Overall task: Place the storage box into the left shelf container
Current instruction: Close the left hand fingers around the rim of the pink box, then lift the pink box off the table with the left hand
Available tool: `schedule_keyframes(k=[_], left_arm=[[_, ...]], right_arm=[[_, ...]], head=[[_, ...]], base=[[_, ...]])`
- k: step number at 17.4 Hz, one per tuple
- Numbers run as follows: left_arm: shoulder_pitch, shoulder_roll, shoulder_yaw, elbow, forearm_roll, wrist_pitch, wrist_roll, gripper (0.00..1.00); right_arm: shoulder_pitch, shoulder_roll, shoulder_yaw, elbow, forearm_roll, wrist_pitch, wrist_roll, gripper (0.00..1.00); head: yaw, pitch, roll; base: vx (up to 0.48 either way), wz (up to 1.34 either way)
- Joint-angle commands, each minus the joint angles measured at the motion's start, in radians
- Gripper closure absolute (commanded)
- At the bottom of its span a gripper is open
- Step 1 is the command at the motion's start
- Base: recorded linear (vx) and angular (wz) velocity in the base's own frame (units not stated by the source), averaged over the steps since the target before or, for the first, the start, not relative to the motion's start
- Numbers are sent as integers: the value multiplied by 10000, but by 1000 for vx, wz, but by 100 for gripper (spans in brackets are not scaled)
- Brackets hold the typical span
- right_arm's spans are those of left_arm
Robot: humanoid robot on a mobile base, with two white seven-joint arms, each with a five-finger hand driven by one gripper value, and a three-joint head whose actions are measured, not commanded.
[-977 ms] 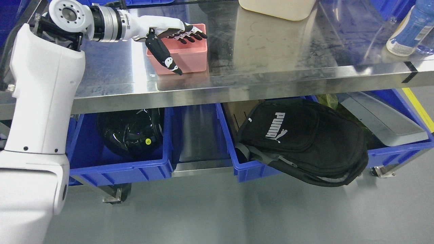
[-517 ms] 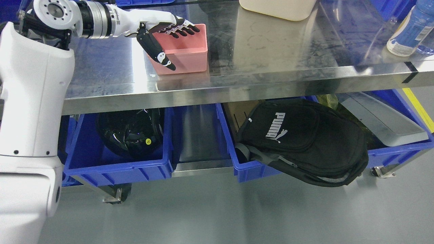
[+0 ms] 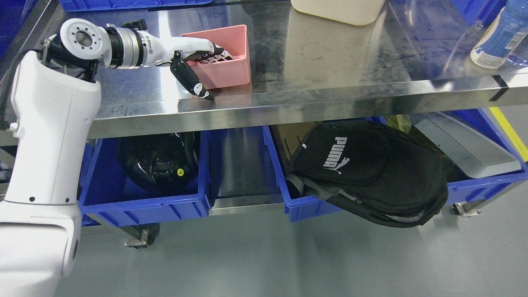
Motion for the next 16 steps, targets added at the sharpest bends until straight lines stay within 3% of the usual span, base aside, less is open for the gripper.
schedule_keyframes(k=[1, 3, 6, 8, 9, 16], left_arm=[[127, -688, 1258, 496, -176, -999, -68, 70], [127, -887, 2025, 742, -161, -1813, -463, 100], [158, -1316, 3175, 1003, 68, -2232, -774, 100], [478, -2079, 4568, 1127, 1425, -2232, -850, 100], [845, -2079, 5016, 1112, 2285, -2277, -850, 100], [1399, -2079, 5067, 547, 7026, -2416, -54, 100]], right_arm=[[93, -174, -46, -175, 15, -5, 5, 0], [93, -174, -46, -175, 15, -5, 5, 0], [93, -174, -46, -175, 15, -5, 5, 0], [93, -174, -46, -175, 15, -5, 5, 0], [93, -174, -46, -175, 15, -5, 5, 0], [93, -174, -46, -175, 15, -5, 5, 0]], head=[[0, 0, 0], [0, 0, 0], [0, 0, 0], [0, 0, 0], [0, 0, 0], [0, 0, 0]], base=[[0, 0], [0, 0], [0, 0], [0, 0], [0, 0], [1, 4]])
